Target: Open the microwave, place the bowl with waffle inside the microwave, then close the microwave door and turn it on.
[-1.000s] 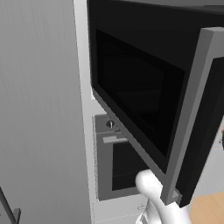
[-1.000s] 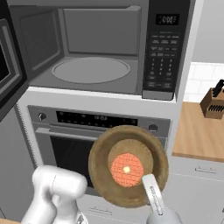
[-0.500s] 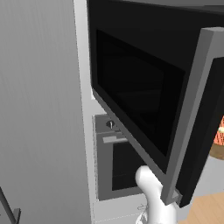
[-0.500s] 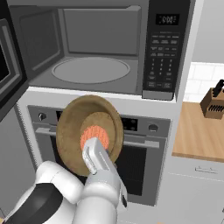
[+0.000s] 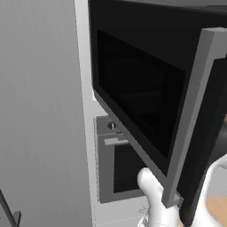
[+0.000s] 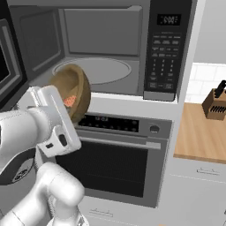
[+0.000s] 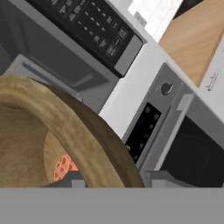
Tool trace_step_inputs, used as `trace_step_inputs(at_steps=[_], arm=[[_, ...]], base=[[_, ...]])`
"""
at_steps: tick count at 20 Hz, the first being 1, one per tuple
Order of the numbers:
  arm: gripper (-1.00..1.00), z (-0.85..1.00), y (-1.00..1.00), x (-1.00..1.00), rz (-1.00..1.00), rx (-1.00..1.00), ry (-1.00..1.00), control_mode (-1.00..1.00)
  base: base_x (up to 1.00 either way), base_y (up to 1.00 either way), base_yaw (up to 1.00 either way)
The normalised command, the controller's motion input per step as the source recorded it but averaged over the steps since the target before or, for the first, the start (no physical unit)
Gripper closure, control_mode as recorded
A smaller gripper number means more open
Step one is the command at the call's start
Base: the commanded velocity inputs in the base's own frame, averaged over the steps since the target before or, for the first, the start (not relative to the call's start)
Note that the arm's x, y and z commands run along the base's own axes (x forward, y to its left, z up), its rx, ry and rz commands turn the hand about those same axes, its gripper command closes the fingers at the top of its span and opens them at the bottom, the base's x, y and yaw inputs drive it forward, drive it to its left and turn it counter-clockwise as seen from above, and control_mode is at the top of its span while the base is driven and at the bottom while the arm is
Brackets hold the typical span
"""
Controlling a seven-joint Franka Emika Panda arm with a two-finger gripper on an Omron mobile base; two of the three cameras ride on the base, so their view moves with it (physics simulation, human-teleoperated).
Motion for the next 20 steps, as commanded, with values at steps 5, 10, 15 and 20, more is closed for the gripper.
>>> trace_step_inputs(at_steps=[5, 10, 15, 20], arm=[[1.0, 0.69, 0.65, 0.89, -0.1, 0.08, 0.66, -1.0], [1.0, 0.13, -0.06, 0.07, 0.01, 0.4, 0.14, -1.0], [1.0, 0.0, -0.24, -0.04, 0.0, 0.34, -0.13, -1.0], [1.0, 0.0, 0.06, 0.56, -0.04, 0.05, -0.07, -1.0]], base=[[0.0, 0.0, 0.0], [0.0, 0.0, 0.0], [0.0, 0.0, 0.0], [0.0, 0.0, 0.0]])
